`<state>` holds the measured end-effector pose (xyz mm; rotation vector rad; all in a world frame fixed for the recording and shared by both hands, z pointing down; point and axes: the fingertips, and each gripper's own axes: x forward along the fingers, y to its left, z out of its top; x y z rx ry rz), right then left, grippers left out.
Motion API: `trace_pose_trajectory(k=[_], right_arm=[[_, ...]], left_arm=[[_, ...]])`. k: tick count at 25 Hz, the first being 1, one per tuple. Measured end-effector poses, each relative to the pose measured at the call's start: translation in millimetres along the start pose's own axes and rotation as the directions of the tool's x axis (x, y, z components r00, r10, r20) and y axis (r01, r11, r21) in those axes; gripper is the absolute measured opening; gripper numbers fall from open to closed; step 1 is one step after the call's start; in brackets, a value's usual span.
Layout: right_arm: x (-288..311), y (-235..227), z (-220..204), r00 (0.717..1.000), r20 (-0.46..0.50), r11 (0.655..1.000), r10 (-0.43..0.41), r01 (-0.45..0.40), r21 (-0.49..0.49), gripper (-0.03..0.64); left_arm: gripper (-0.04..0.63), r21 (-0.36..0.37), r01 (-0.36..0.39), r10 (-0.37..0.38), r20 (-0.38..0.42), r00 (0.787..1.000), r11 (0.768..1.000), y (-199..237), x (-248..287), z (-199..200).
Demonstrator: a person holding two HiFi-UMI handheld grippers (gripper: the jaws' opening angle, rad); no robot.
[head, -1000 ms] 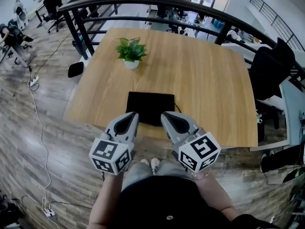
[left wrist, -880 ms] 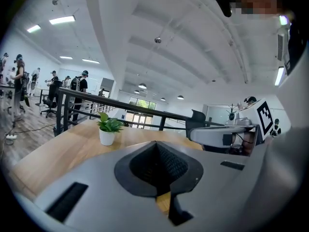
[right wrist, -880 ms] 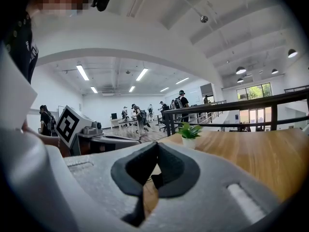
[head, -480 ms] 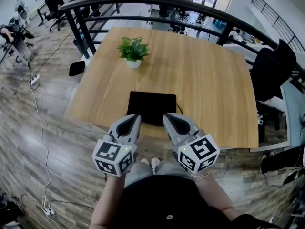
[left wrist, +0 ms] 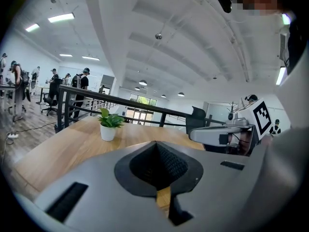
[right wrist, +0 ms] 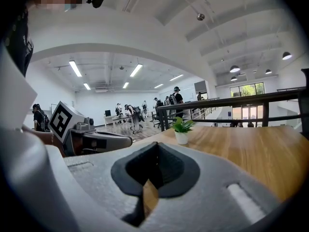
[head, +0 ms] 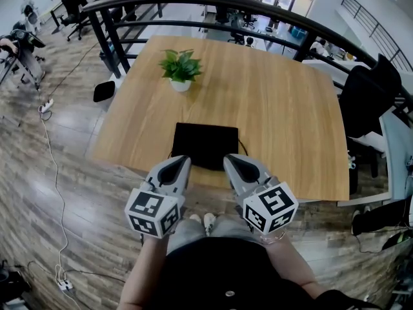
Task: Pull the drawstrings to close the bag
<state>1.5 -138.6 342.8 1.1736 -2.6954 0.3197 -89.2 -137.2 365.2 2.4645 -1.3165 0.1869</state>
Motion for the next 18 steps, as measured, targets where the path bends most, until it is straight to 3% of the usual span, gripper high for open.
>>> trace_pose_trajectory(k=[12, 18], right_arm=[[-1.4, 0.0, -5.4, 1.0, -0.007, 1.0, 0.012, -0.012, -0.003, -0.003], [-2.5, 2.0, -9.0, 1.0, -0.012, 1.0, 0.018, -0.018, 0.005, -0.003]], left_arm=[[0.015, -0.02, -0.001, 0.001, -0.017, 1.0, 1.0, -0.5, -2.3, -7.4], [0.015, 0.006, 0.008, -0.008, -0.032, 0.999, 1.0, -6.2, -2.1, -10.6]])
